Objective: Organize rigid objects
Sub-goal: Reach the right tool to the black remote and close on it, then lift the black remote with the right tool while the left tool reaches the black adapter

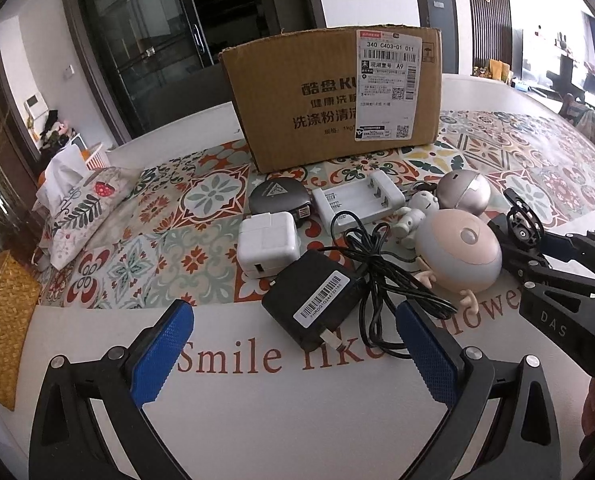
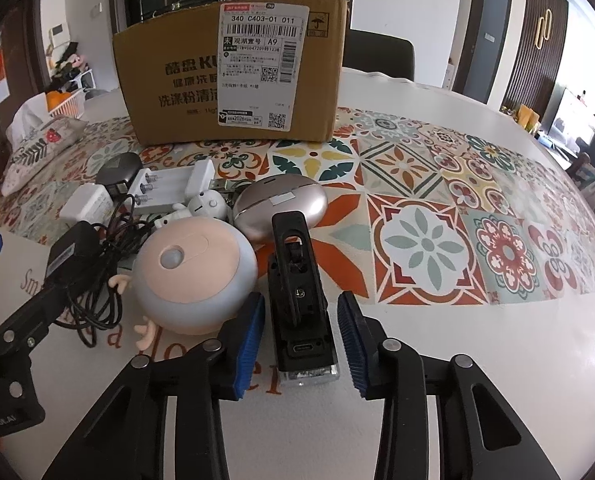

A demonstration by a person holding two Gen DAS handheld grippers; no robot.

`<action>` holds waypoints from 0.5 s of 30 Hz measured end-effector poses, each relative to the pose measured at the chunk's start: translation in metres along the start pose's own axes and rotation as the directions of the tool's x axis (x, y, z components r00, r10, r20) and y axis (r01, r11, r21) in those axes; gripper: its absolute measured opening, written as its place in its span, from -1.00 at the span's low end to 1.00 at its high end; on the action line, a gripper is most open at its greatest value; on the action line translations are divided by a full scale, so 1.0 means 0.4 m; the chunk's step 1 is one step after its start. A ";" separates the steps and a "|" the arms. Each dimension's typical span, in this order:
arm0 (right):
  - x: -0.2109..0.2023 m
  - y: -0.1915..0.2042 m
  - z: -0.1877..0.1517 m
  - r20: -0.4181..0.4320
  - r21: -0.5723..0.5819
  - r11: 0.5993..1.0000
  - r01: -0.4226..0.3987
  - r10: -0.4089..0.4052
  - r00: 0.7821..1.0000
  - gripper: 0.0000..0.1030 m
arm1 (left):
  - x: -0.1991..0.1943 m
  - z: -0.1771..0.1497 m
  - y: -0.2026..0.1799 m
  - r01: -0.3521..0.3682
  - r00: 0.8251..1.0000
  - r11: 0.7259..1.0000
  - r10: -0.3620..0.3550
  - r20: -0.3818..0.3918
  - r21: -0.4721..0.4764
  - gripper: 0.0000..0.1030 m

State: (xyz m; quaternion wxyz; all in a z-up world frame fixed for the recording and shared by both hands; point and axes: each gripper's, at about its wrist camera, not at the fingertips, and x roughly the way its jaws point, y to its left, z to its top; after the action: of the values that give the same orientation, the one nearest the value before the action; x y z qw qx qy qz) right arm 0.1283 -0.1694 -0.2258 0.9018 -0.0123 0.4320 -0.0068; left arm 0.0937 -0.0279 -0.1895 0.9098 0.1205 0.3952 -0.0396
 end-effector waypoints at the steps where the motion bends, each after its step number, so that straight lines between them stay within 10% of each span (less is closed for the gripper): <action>1: 0.003 0.000 0.000 -0.002 0.002 1.000 -0.001 0.001 1.000 -0.32 | 0.002 0.000 0.001 0.001 1.000 1.000 -0.001 0.000 -0.001 1.00; 15: -0.015 0.008 -0.020 -0.035 0.061 0.998 0.021 -0.019 0.999 -0.41 | 0.002 -0.001 0.022 0.021 1.000 0.999 -0.021 0.020 0.031 1.00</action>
State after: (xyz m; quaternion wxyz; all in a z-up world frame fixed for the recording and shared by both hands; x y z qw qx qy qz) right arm 0.1184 -0.1663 -0.2263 0.8940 0.0110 0.4469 -0.0292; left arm 0.0954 -0.0193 -0.1885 0.9114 0.1298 0.3864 -0.0564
